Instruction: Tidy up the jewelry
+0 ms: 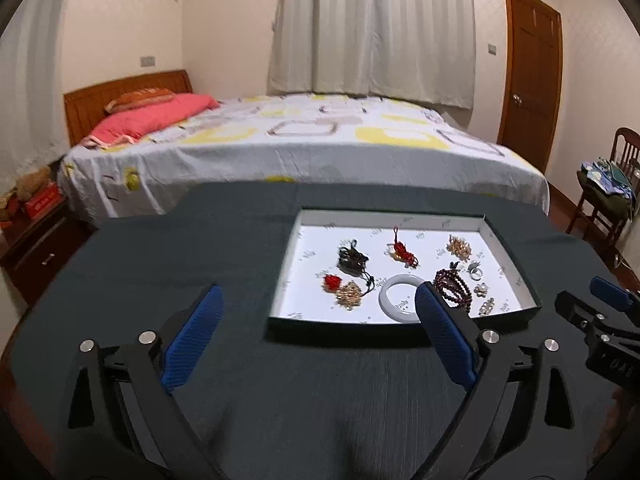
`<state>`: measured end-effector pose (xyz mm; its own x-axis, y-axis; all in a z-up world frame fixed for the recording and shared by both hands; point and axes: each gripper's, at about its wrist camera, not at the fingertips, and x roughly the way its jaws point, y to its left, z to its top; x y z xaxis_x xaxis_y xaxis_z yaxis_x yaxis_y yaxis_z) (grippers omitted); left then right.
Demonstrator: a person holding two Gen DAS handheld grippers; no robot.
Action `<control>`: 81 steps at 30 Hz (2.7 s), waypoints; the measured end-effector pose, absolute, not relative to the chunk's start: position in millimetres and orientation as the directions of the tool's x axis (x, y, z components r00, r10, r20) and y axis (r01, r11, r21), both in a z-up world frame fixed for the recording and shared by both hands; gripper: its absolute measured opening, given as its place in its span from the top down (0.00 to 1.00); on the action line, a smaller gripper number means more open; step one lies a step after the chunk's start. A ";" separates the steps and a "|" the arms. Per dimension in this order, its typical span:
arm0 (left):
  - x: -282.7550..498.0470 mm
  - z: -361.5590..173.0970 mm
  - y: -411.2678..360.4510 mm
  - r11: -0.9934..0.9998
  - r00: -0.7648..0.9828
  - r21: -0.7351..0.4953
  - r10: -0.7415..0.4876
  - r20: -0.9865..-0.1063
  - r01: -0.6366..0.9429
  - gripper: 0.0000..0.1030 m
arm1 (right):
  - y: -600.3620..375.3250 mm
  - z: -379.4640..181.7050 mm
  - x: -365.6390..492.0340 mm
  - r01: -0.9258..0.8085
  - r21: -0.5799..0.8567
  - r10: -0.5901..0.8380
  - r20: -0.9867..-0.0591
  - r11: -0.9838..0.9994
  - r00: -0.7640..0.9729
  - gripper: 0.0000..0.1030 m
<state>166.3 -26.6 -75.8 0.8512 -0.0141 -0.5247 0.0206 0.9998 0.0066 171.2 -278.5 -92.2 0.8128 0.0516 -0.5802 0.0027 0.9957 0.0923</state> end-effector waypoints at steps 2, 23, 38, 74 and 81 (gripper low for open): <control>147.0 -62.6 -22.1 1.000 0.861 0.010 0.000 -0.508 0.006 0.08 | -276.8 -79.7 153.7 0.002 0.088 0.048 -0.563 0.996 0.825 0.22; 7.5 15.6 -9.4 0.999 0.937 0.033 0.038 -0.347 -0.028 0.05 | -261.0 -5.9 35.4 -0.005 0.040 0.021 -0.407 0.999 0.913 0.19; 0.8 16.0 -6.0 1.000 0.937 0.015 0.028 -0.348 -0.024 0.05 | -256.9 0.6 29.5 -0.010 0.029 0.020 -0.380 1.000 0.925 0.19; 2.0 13.7 -9.2 0.999 0.934 -0.006 0.035 -0.357 -0.040 0.05 | -253.0 2.0 24.8 -0.018 0.028 0.027 -0.379 0.999 0.925 0.19; 1.3 13.2 -8.1 0.999 0.934 -0.003 0.042 -0.354 -0.046 0.04 | -251.8 1.7 24.5 -0.018 0.029 0.028 -0.382 0.999 0.924 0.19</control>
